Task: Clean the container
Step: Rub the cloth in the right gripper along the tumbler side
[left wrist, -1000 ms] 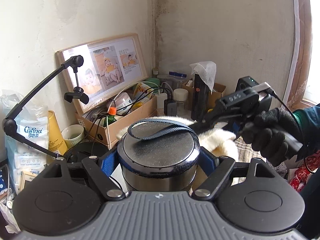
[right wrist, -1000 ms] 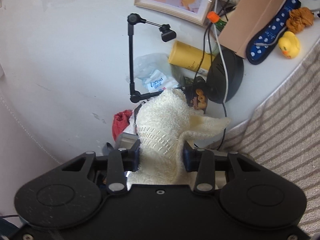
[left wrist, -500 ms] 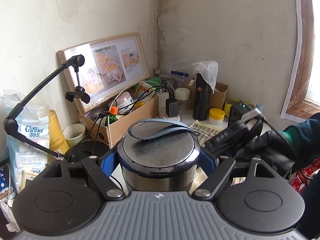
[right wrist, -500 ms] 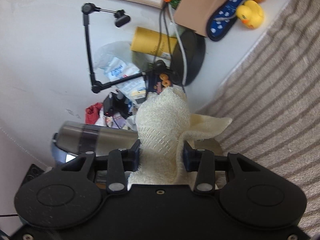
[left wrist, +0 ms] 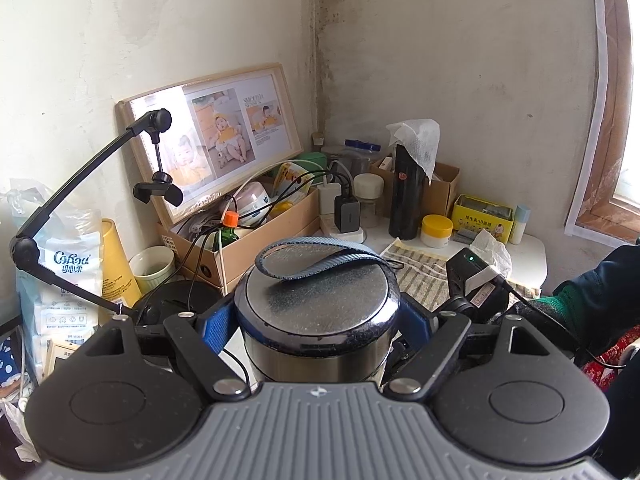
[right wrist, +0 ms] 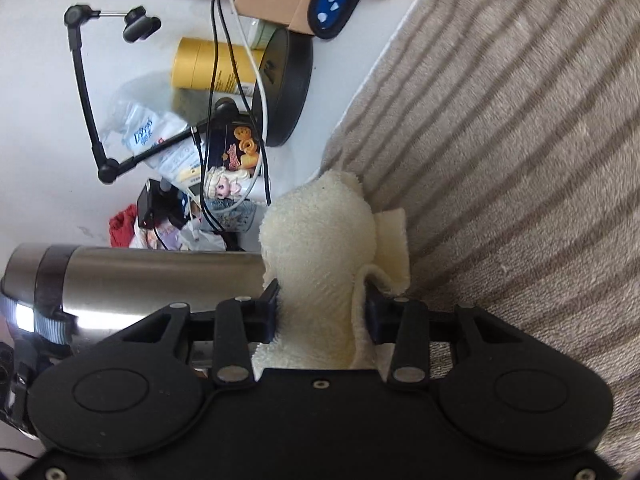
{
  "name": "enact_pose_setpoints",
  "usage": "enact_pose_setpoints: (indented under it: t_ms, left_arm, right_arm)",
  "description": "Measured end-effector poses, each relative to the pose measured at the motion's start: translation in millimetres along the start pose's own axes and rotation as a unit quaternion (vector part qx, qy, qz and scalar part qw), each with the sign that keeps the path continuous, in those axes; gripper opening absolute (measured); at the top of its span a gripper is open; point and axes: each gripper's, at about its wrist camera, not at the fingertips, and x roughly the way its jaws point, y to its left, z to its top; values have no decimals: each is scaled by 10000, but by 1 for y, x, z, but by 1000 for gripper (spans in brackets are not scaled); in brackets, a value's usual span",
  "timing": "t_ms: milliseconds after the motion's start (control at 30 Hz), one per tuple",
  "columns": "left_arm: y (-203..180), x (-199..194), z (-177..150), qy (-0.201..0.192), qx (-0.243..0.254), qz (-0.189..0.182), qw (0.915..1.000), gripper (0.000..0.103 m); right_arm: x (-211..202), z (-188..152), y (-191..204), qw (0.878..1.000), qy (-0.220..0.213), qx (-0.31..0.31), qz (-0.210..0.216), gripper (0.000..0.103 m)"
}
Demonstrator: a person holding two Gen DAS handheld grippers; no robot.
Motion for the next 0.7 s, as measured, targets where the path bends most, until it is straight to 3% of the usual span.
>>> enact_pose_setpoints:
  t_ms: [100, 267, 400, 500, 600, 700]
  left_arm:
    - [-4, 1, 8, 237, -38, 83, 9997, 83]
    - [-15, 6, 18, 511, -436, 605, 9959, 83]
    - [-24, 8, 23, 622, -1196, 1166, 9840, 83]
    - [-30, 8, 19, 487, -1324, 1422, 9797, 83]
    - [-28, 6, 16, 408, -1117, 1299, 9844, 83]
    - [-15, 3, 11, 281, -660, 689, 9950, 82]
  right_arm:
    - [-2, 0, 8, 9998, 8, -174, -68, 39]
    - [-6, -2, 14, 9995, -27, -286, -89, 39]
    - [-9, -6, 18, 9996, -50, -284, -53, 39]
    - [-11, -8, 22, 9994, -13, -337, -34, 39]
    - [-15, -10, 26, 9991, 6, -413, -12, 39]
    - [-22, -11, 30, 9988, 18, -482, 119, 39]
